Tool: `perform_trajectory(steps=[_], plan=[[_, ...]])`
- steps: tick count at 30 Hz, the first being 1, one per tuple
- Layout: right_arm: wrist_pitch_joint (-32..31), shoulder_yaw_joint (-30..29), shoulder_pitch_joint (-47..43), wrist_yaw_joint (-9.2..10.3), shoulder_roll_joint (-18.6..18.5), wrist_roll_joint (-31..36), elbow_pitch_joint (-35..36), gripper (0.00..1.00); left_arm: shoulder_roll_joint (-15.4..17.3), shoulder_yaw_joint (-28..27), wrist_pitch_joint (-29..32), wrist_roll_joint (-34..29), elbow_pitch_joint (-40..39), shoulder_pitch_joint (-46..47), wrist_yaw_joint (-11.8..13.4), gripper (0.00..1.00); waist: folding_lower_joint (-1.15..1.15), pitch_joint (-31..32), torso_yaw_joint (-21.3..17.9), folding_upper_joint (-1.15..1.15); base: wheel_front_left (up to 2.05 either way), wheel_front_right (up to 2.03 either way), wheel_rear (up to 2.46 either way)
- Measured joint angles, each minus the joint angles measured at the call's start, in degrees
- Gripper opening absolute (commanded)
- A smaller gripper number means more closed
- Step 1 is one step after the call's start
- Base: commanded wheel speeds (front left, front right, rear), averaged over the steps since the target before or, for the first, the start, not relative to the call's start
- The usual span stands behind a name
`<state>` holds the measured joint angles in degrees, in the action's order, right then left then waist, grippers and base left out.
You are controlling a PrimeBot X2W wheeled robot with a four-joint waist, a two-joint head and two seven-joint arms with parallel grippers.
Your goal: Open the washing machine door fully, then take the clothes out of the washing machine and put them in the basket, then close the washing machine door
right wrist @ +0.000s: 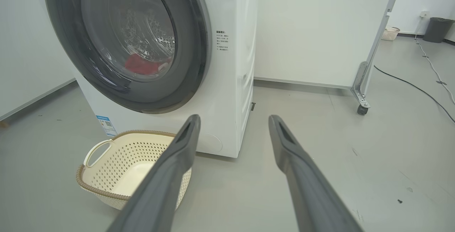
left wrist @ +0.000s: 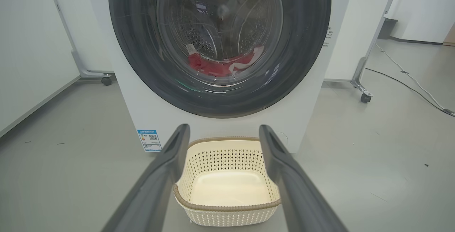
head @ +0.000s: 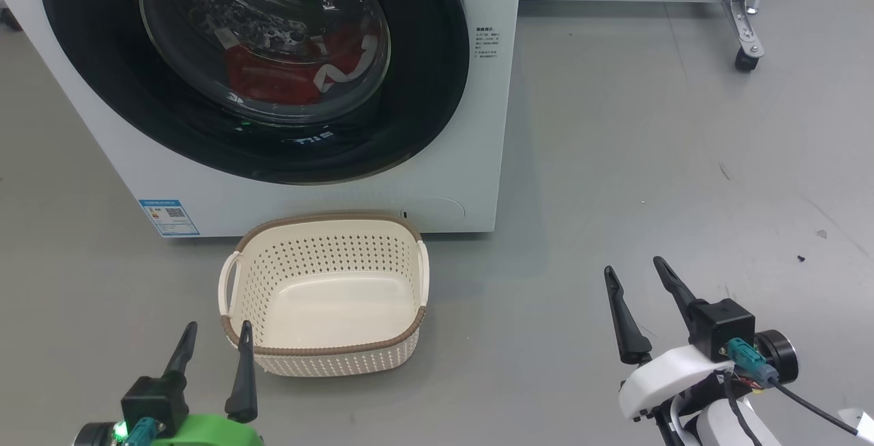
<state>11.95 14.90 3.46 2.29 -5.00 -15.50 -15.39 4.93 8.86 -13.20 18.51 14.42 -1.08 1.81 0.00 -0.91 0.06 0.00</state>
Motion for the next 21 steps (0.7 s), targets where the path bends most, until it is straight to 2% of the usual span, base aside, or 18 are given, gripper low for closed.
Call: perform_trajectory(steps=[8,21], plan=[[1.3,0.2,0.9,0.90,0.5,2.1,-0.5,1.00,-0.1,0.3,-1.1,-4.0,0.9,0.0,1.2,1.00,0.00,0.1,0.0,0.00,0.00,0.00,0.00],[1.5,-0.3,1.0,0.96,1.0,1.2,-2.0,1.00,-0.4,0.3,-1.1,-4.0,2.9,0.1,1.4,1.00,0.00,0.3,0.1,0.00,0.00,0.00,0.00]])
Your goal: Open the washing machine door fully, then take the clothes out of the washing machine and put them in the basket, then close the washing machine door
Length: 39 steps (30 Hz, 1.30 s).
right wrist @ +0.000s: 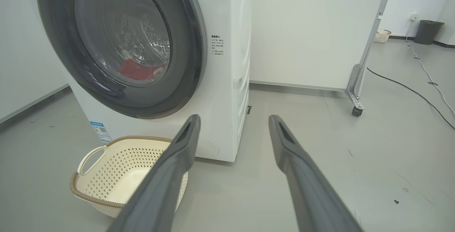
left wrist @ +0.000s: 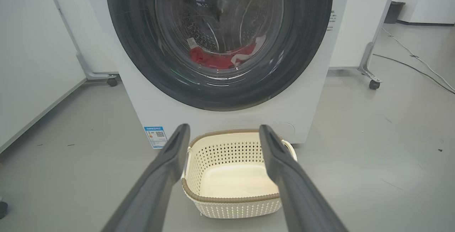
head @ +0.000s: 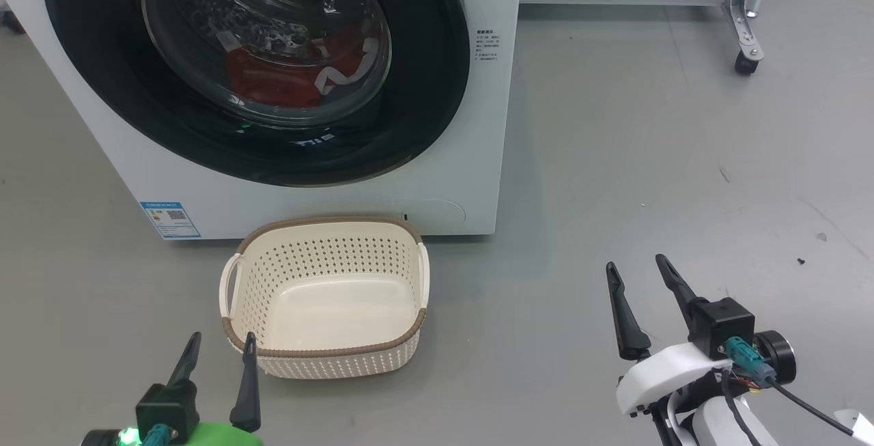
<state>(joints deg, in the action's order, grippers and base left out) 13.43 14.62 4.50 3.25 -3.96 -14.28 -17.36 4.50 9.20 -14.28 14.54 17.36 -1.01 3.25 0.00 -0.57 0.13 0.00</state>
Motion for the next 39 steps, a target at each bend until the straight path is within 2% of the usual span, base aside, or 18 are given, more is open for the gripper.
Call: perform_trajectory(steps=[39], plan=[[0.5,0.1,0.9,0.01,0.3,-0.3,-1.7,1.00,-0.5,-0.2,0.0,0.1,0.9,0.1,0.0,1.00,0.00,0.7,0.0,0.00,0.00,0.00,0.00]])
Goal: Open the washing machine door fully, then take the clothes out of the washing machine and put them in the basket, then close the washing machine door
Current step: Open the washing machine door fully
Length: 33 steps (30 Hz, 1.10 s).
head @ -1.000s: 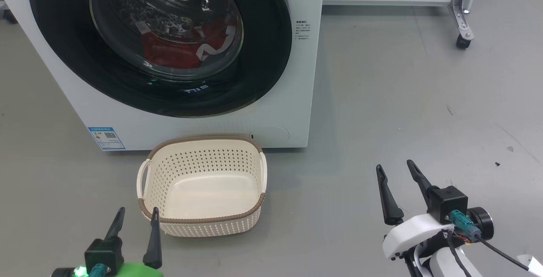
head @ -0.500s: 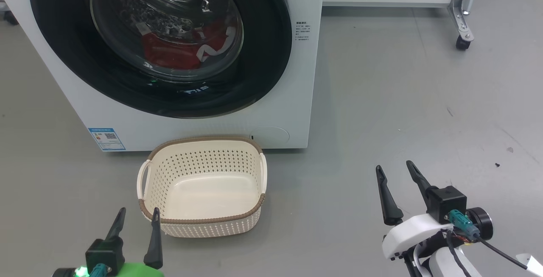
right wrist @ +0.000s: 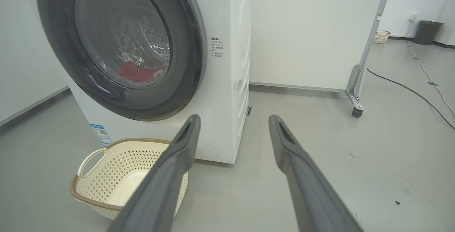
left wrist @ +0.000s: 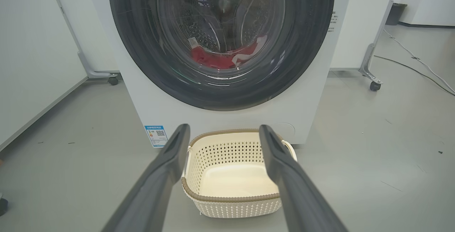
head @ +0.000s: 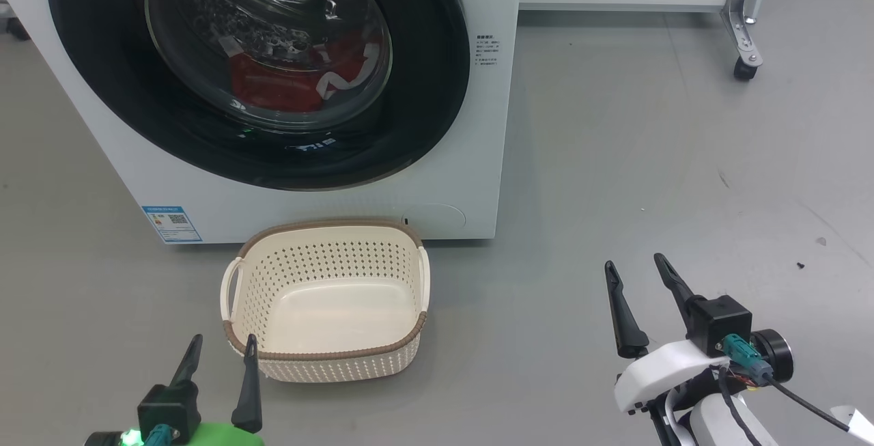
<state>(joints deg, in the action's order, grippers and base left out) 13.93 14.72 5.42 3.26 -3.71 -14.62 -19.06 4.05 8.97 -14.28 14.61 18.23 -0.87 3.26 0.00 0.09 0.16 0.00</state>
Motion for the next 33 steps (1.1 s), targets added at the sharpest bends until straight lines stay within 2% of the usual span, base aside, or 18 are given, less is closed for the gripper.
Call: perform_trajectory(steps=[8,10,18,26,33], plan=[[0.0,0.0,0.0,0.00,0.0,0.0,-0.1,1.00,-0.1,-0.1,0.0,0.0,0.1,0.0,0.0,1.00,0.00,-0.2,0.1,0.00,0.00,0.00,0.00],[0.0,0.0,0.0,-0.01,0.0,-0.1,-0.1,0.00,-0.2,-0.1,0.0,0.0,0.1,0.0,0.0,1.00,0.00,-0.4,0.1,0.00,0.00,0.00,0.00],[0.0,-1.5,1.4,-0.21,0.2,-2.3,1.6,0.00,-0.4,0.0,0.0,0.0,-0.3,1.3,0.0,1.00,0.00,-2.3,0.6,0.00,0.00,0.00,0.00],[-0.2,-4.6,6.4,-2.41,0.3,-8.6,2.5,0.00,-0.6,0.8,0.0,-0.1,-0.9,2.6,-0.4,1.00,0.00,-5.9,1.2,0.00,0.00,0.00,0.00],[-3.9,-8.9,12.8,-3.87,0.2,-15.1,2.8,0.00,-0.9,2.0,0.0,-0.1,-2.1,5.5,-1.1,1.00,0.00,-10.1,2.2,0.00,0.00,0.00,0.00]])
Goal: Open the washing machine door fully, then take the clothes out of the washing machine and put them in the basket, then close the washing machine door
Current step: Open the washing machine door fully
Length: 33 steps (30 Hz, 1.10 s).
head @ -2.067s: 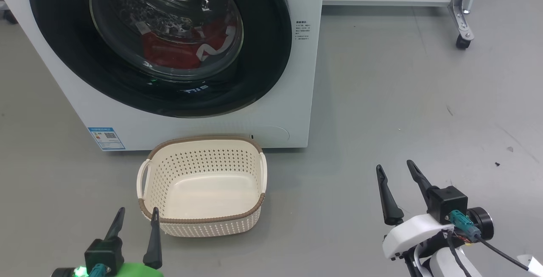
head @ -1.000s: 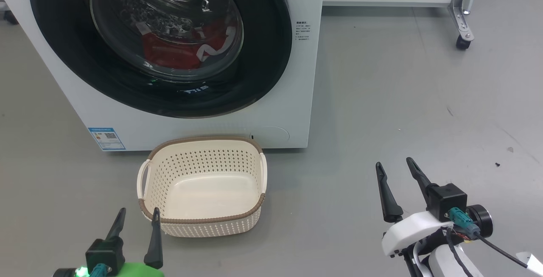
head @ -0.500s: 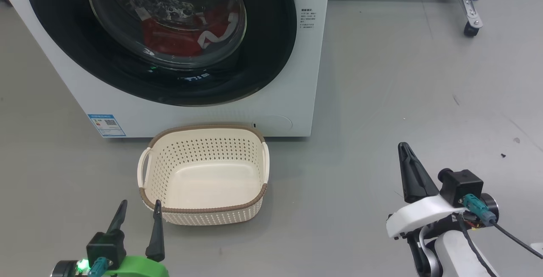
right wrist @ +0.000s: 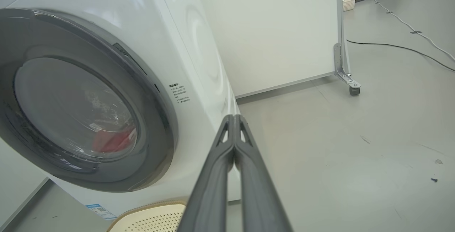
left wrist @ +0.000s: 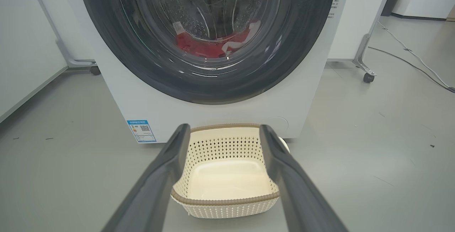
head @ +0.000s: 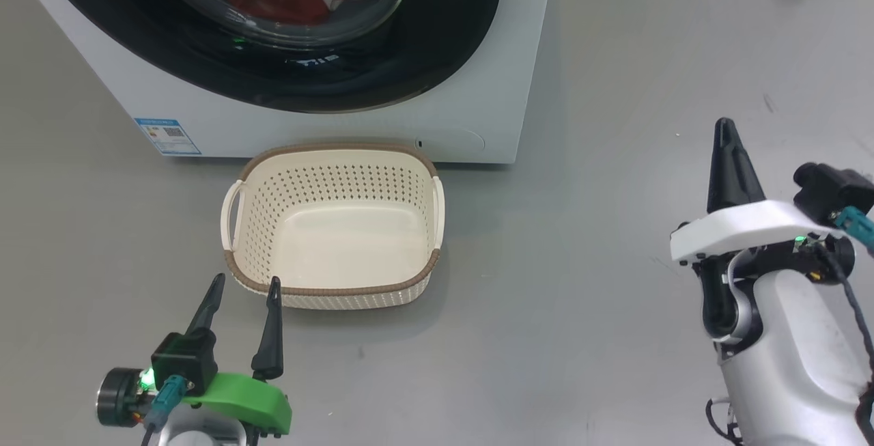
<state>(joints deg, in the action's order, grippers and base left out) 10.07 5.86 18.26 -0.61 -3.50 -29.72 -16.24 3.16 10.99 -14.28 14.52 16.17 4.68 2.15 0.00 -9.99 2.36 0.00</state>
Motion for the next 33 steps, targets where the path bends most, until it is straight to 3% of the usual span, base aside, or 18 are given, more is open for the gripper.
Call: perform_trajectory(steps=[13,33], plan=[[-8.5,-5.9,16.0,-1.83,-1.5,-9.5,1.5,0.00,-0.3,1.0,0.0,0.0,-1.1,5.6,-1.6,1.00,0.00,-8.3,3.0,0.00,0.00,0.00,0.00],[-27.3,-9.5,38.6,-0.23,-2.7,-23.7,-3.3,0.00,-1.0,2.4,-0.2,1.9,-1.9,12.4,-3.0,1.00,0.00,-19.9,10.3,0.00,0.00,0.00,0.00]])
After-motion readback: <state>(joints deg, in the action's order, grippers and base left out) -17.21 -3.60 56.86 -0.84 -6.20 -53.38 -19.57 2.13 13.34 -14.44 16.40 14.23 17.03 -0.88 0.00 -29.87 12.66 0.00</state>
